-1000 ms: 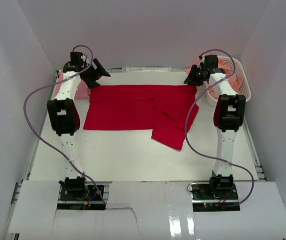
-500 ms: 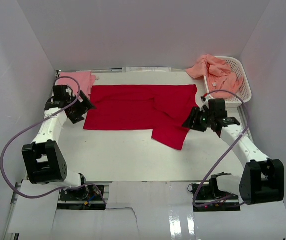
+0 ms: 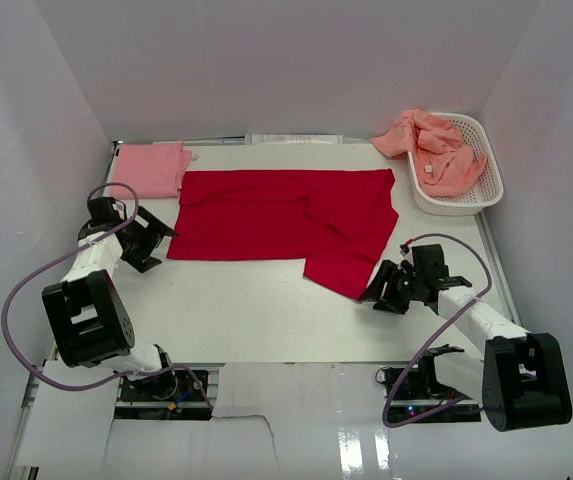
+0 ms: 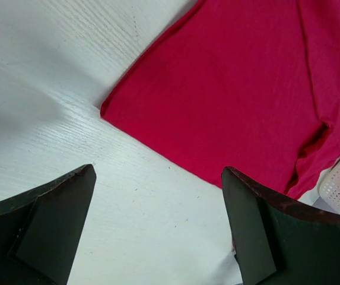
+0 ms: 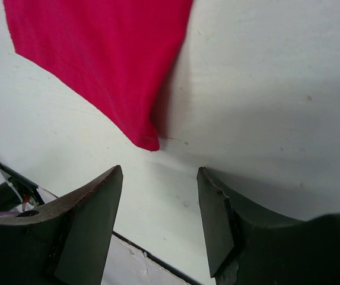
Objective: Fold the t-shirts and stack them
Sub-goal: Grap the side of the flattened tshirt closest away from the robot with both arms
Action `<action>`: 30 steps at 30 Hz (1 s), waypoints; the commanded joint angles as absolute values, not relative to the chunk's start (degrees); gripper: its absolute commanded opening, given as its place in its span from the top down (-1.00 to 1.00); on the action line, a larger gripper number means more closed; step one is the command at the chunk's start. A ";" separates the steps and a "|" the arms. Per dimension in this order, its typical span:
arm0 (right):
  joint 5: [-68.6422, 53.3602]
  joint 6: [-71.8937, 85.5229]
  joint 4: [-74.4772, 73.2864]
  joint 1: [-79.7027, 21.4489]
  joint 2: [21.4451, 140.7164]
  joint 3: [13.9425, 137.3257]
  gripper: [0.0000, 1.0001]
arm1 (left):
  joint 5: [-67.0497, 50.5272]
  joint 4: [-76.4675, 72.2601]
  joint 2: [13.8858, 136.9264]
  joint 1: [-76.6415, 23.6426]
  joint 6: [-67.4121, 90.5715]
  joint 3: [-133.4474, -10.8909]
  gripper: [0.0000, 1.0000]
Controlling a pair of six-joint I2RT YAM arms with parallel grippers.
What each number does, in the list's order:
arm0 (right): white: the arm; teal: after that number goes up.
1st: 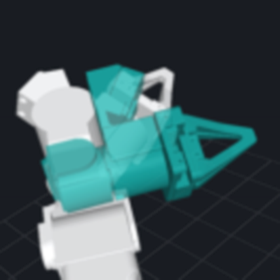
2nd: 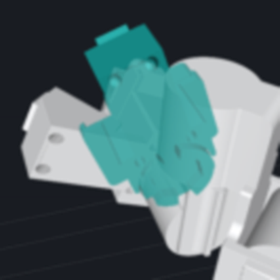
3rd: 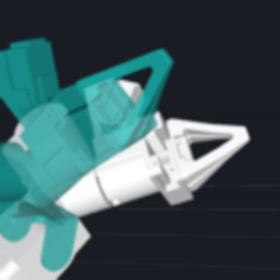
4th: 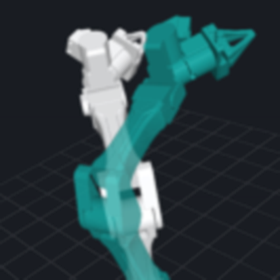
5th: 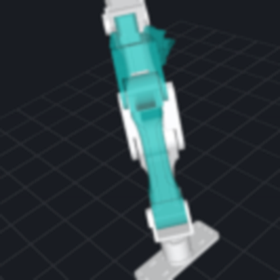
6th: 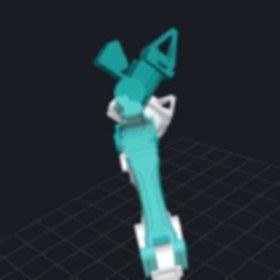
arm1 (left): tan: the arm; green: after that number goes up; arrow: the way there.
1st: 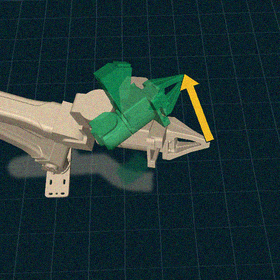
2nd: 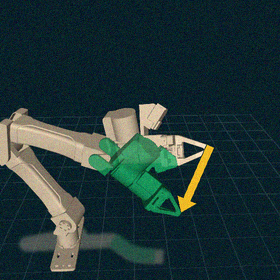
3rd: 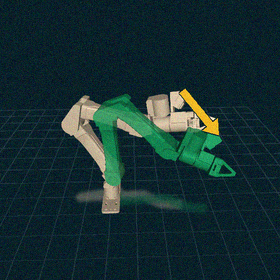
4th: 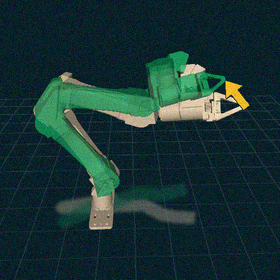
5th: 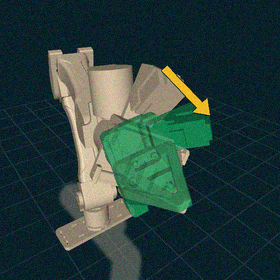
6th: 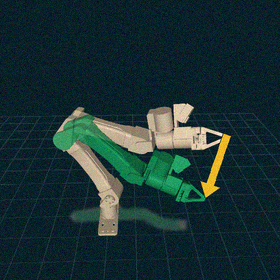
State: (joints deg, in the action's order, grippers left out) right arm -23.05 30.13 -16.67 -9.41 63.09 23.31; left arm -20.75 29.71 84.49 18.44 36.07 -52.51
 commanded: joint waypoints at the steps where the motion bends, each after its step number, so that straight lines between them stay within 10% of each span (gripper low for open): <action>1: -23.20 31.55 -11.17 -9.84 65.47 20.92 -0.22 | -22.15 27.07 83.93 18.98 36.74 -52.47 -0.96; 14: -21.00 32.96 -3.78 -12.74 72.07 21.71 -0.11 | -21.62 26.19 83.23 20.57 37.26 -50.63 -0.96; 22: -20.74 33.75 -2.99 -14.68 73.83 21.18 0.80 | -21.97 25.40 83.23 21.27 37.18 -49.22 -0.96; 30: -20.39 33.66 -6.15 -14.85 71.64 21.97 0.84 | -23.11 24.18 86.13 21.27 38.05 -47.47 -0.96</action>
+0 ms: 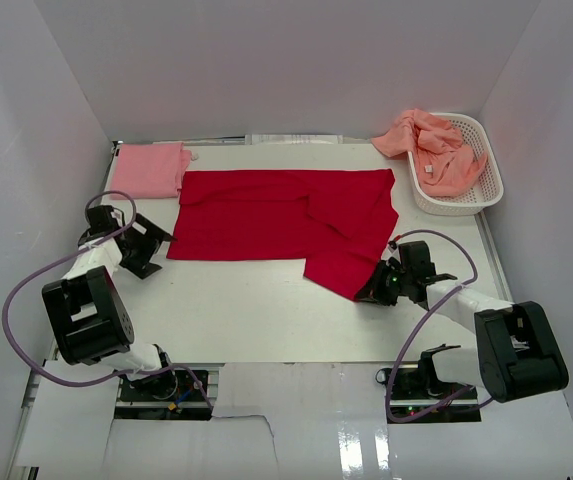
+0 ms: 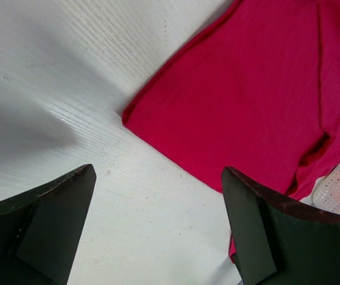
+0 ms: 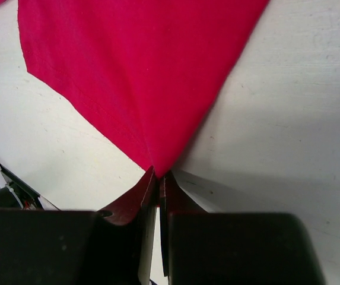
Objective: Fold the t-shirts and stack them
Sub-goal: Grap the side of the flattened tshirt closest away from the robot with both arms
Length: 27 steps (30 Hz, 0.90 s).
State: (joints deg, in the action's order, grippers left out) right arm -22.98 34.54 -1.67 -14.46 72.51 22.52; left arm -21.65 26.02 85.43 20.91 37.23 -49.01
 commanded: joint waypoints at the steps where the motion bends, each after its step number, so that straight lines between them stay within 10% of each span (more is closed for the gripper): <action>1: -20.39 33.66 -6.24 -14.85 71.46 22.06 0.85 | -23.38 23.82 86.31 21.27 38.40 -47.03 -0.96; 27: -21.71 33.49 -6.77 -14.94 68.38 22.41 0.81 | -14.50 14.33 89.29 21.09 48.25 -42.63 -0.47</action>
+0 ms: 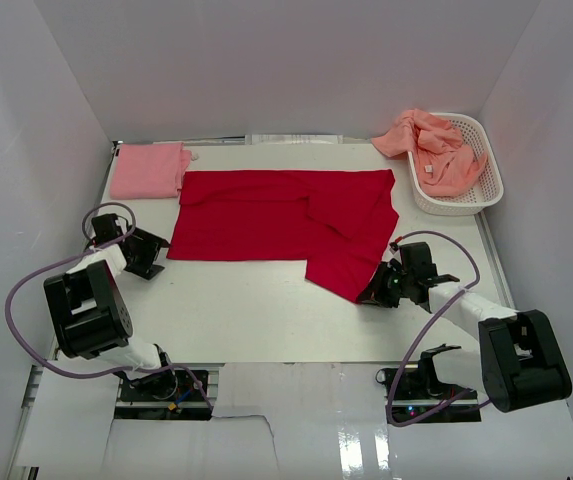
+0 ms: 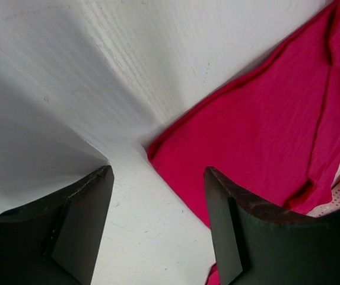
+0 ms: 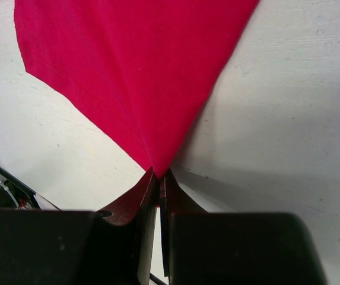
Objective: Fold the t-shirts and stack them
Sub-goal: Grap the side of the flattened tshirt closest away from the robot with both arms
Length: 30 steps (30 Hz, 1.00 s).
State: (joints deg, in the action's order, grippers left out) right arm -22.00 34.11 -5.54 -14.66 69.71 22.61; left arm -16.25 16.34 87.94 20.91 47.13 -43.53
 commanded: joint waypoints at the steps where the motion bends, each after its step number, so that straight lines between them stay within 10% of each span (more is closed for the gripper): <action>1: -21.88 33.49 -6.77 -14.94 68.47 22.41 0.81 | -14.68 14.07 90.17 21.01 48.43 -42.54 -0.46; 18: -22.15 33.22 -7.29 -14.94 66.97 21.89 0.80 | -13.19 12.48 93.17 18.11 50.45 -41.66 -0.27; 30: -22.50 33.31 -8.78 -14.94 65.66 22.32 0.79 | -14.32 11.87 95.01 18.10 50.36 -41.49 0.37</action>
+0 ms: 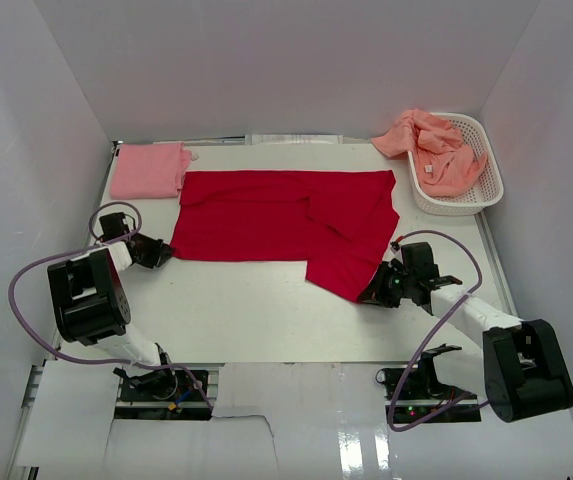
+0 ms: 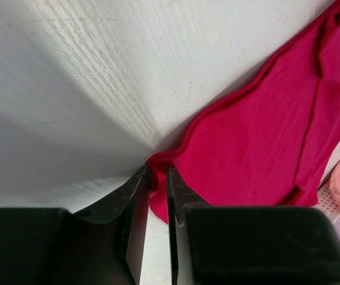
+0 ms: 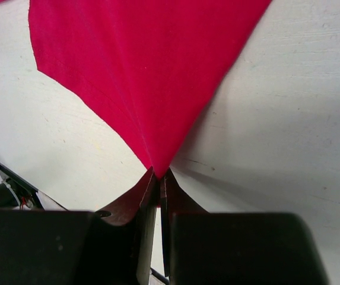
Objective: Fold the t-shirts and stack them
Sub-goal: Grap the side of the flattened tshirt closest away from the robot with both arms
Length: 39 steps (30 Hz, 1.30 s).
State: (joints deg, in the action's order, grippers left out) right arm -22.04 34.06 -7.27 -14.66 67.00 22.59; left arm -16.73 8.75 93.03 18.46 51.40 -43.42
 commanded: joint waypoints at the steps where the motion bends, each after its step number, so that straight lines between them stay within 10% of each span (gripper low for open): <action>1: -22.41 33.05 -9.14 -14.94 65.39 22.50 0.79 | -14.50 11.87 95.44 18.11 50.27 -41.57 0.44; 5: -22.67 32.26 -10.98 -14.85 64.69 23.64 0.82 | -16.16 11.78 96.33 18.11 49.66 -42.27 1.00; 39: -27.33 24.61 -36.29 -9.41 52.47 27.68 0.85 | -20.48 21.53 76.29 18.02 41.57 -38.58 1.00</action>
